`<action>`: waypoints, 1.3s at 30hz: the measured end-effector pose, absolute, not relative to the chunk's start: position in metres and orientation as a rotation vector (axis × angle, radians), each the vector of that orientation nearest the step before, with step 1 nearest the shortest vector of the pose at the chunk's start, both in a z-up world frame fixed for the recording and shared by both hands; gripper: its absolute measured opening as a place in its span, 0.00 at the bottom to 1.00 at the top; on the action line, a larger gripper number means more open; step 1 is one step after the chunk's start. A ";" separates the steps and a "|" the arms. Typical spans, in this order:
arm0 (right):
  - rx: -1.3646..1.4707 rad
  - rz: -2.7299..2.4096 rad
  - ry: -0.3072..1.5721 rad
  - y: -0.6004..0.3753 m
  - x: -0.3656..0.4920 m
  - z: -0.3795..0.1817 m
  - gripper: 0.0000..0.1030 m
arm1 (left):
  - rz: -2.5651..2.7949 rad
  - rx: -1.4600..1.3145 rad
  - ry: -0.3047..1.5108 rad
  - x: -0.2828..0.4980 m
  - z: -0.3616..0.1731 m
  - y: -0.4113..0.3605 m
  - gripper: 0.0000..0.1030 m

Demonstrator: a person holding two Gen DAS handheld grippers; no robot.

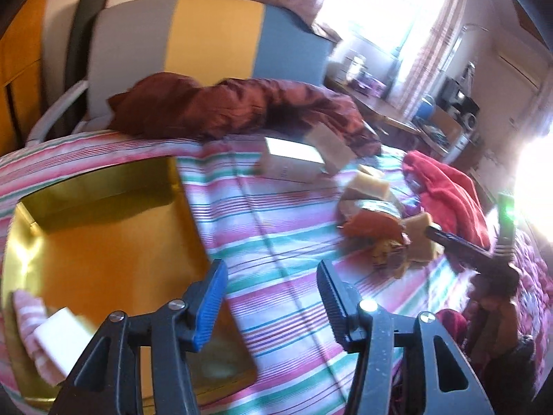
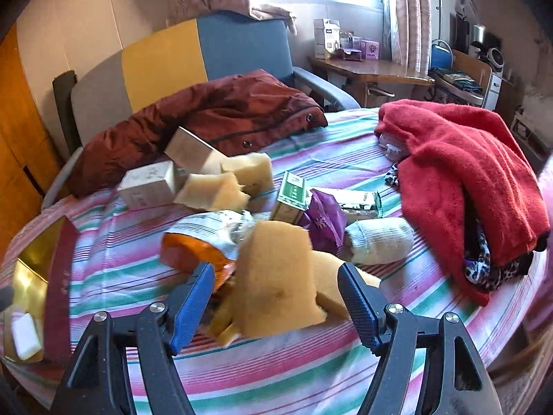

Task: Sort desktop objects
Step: 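Grasp the yellow sponge with the right tool, then grasp the orange snack bag with the left tool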

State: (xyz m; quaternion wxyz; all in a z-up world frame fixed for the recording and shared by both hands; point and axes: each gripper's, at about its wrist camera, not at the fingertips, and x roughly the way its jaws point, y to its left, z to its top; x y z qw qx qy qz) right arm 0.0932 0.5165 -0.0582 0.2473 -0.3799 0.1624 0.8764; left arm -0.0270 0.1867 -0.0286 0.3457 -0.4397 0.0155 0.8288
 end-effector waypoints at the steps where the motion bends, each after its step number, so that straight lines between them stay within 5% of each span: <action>1: -1.044 2.387 0.444 0.519 0.091 -0.062 0.72 | 2.131 -1.143 0.046 -0.027 -0.029 0.197 0.56; 3: -1.059 2.387 0.450 0.520 0.090 -0.068 0.69 | 2.098 -1.143 0.053 -0.027 -0.030 0.212 0.58; 6: -1.104 2.375 0.425 0.520 0.086 -0.077 0.46 | 2.047 -1.137 0.070 -0.026 -0.031 0.238 0.67; 20: -0.889 2.403 0.539 0.537 0.110 -0.052 0.42 | 1.837 -1.115 0.195 -0.036 -0.052 0.363 0.88; 23: -0.890 2.406 0.555 0.539 0.109 -0.052 0.42 | 1.797 -1.122 0.210 -0.040 -0.061 0.387 1.00; 36: -0.889 2.438 0.562 0.538 0.107 -0.050 0.42 | 1.727 -1.174 0.315 -0.055 -0.097 0.439 1.00; 39: -0.893 2.439 0.578 0.539 0.107 -0.051 0.43 | 1.744 -1.204 0.357 -0.057 -0.107 0.445 0.86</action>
